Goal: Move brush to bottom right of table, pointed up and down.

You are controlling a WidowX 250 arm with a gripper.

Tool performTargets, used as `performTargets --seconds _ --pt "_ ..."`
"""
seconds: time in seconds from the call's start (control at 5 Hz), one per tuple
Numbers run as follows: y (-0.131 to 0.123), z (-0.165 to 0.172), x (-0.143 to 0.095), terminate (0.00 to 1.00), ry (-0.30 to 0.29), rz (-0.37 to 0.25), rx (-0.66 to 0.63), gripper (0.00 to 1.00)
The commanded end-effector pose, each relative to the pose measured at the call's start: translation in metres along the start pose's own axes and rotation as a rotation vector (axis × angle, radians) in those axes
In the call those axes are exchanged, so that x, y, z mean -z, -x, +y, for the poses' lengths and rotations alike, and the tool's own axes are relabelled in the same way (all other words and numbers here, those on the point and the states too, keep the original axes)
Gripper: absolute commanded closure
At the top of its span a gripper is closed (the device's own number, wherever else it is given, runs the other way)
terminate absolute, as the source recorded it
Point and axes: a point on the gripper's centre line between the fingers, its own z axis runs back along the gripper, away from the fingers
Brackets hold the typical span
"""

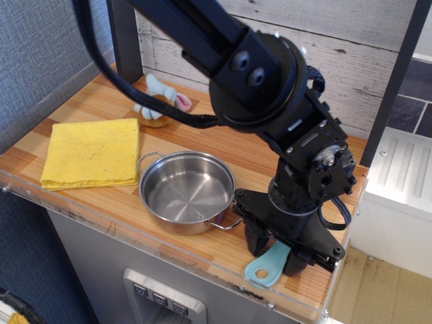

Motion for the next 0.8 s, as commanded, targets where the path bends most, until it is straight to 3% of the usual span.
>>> performTargets --seconds 0.0,0.2,0.6 --pt "-0.014 0.002 -0.028 0.0 0.066 -0.077 0.015 0.0" --pt "-0.017 0.004 -0.035 0.0 0.094 -0.102 0.027 0.0" --pt "-0.032 0.017 -0.087 0.0 0.157 -0.219 0.073 0.0"
